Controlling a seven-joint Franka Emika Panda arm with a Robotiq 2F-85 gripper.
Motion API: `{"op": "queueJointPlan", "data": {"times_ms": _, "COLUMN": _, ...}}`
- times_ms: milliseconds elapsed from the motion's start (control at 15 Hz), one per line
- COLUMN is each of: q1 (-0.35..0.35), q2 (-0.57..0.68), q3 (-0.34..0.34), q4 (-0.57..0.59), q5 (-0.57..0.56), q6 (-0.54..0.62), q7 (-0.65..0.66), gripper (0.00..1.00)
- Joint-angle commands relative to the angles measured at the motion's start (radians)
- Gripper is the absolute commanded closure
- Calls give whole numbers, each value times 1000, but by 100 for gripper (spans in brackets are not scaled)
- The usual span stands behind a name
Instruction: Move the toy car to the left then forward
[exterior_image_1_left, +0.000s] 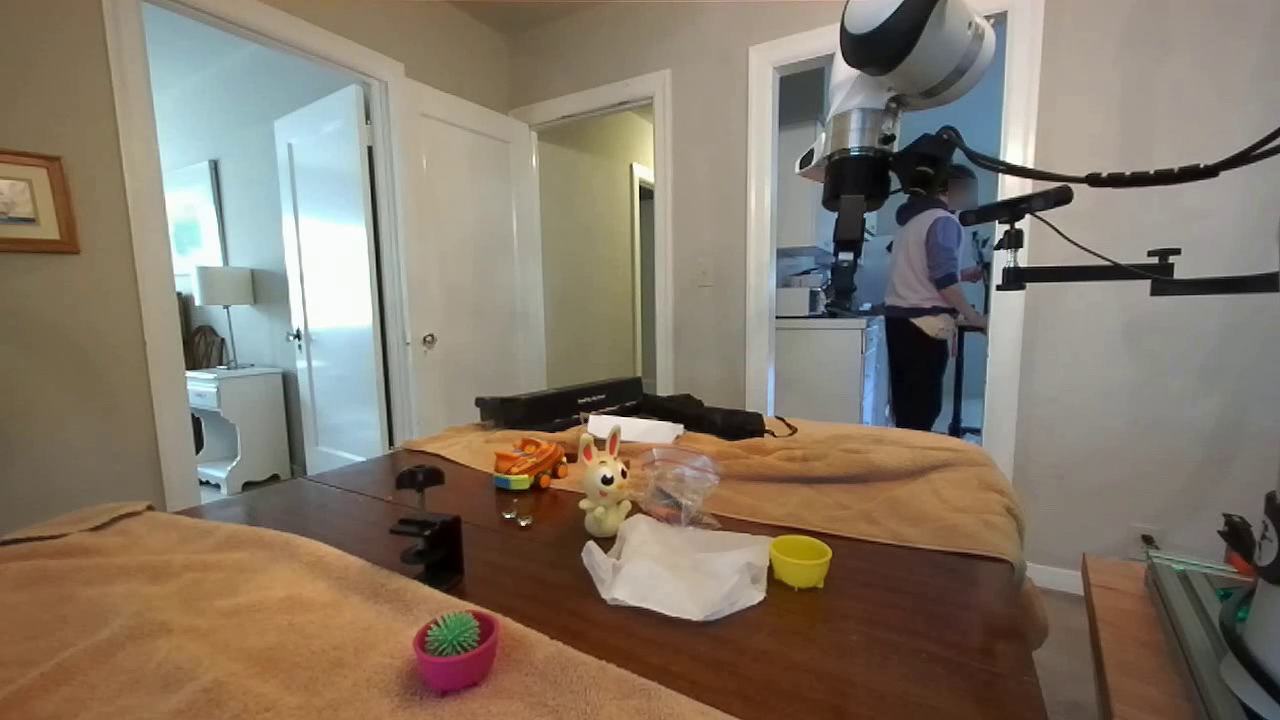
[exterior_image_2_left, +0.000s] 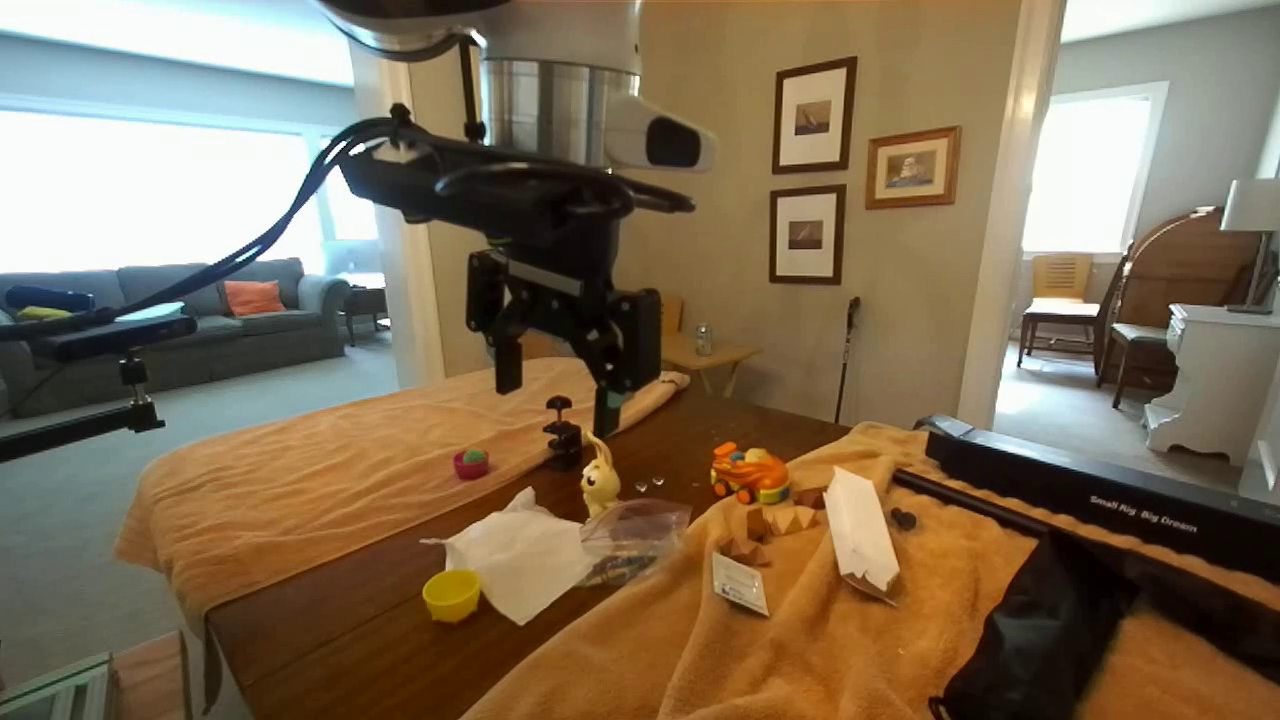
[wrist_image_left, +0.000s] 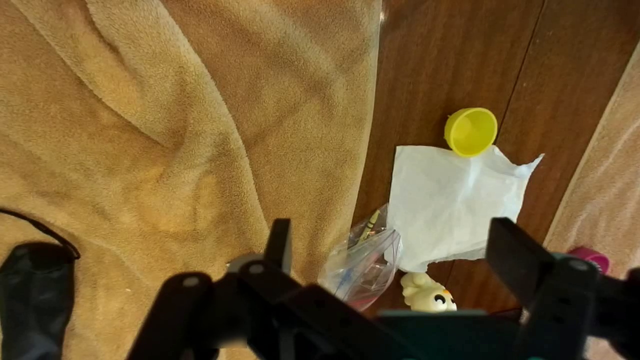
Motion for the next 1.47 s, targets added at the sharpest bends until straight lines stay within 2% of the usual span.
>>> {"op": "queueJointPlan", "data": {"times_ms": 0, "q1": -33, "q2": 15, "q3": 27, "q4": 13, "q5": 36, "q6": -17, "q7": -55, "gripper": 0}}
{"op": "queueJointPlan", "data": {"times_ms": 333, "q1": -3, "q2": 171, "q3": -17, "q4": 146, "q5": 132, "q6": 60, "q7": -327, "gripper": 0}}
{"op": "queueJointPlan", "data": {"times_ms": 600, "q1": -18, "q2": 338, "q3": 9, "q4": 287, "q5": 280, "q6": 107, "q7": -493, "gripper": 0}}
{"op": "queueJointPlan", "data": {"times_ms": 667, "q1": -35, "q2": 364, "q3": 34, "q4": 306, "q5": 287, "q6": 144, "q7": -479, "gripper": 0}}
{"op": "queueJointPlan", "data": {"times_ms": 733, "q1": -67, "q2": 274, "q3": 57, "q4": 220, "q5": 241, "q6": 120, "q7": -443, "gripper": 0}}
{"op": "queueJointPlan", "data": {"times_ms": 933, "q1": -75, "q2": 352, "q3": 83, "q4": 280, "q5": 253, "q6": 146, "q7": -447, "gripper": 0}}
{"op": "queueJointPlan", "data": {"times_ms": 1200, "q1": -79, "q2": 361, "q3": 84, "q4": 292, "q5": 253, "q6": 146, "q7": -446, "gripper": 0}}
{"op": "queueJointPlan", "data": {"times_ms": 1400, "q1": -98, "q2": 441, "q3": 104, "q4": 360, "q5": 327, "q6": 135, "q7": -553, "gripper": 0}}
